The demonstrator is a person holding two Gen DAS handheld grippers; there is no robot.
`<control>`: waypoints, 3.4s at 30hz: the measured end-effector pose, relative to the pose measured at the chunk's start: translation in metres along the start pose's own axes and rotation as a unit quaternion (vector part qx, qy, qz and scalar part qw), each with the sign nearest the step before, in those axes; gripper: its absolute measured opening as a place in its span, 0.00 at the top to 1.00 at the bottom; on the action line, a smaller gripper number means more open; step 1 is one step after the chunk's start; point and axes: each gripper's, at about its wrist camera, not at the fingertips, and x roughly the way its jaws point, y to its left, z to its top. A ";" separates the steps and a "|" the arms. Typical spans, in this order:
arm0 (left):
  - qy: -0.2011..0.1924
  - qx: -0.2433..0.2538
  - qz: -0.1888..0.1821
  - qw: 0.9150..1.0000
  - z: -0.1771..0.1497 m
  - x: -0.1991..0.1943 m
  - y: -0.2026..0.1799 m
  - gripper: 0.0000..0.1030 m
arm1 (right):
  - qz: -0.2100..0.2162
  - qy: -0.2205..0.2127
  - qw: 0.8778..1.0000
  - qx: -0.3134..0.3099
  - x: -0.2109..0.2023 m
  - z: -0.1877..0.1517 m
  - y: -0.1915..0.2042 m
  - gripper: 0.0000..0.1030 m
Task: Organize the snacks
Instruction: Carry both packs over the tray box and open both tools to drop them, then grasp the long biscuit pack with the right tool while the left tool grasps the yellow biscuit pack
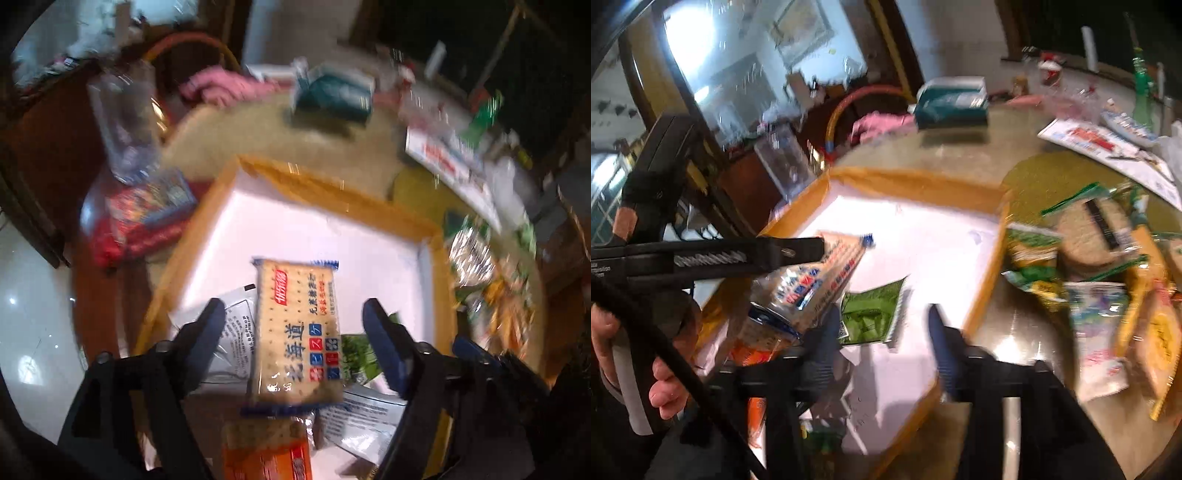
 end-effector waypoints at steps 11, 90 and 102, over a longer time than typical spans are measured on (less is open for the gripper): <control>-0.029 0.056 -0.072 0.995 -0.101 -0.057 -0.098 0.15 | -0.014 -0.034 0.995 0.092 -0.097 -0.078 -0.075 0.39; 0.055 0.280 -0.087 0.955 -0.095 0.039 -0.312 0.18 | -0.148 -0.054 0.967 0.202 -0.179 -0.132 -0.225 0.46; 0.159 0.233 -0.155 0.947 -0.072 0.108 -0.335 0.18 | -0.140 -0.058 0.966 0.208 -0.182 -0.135 -0.228 0.46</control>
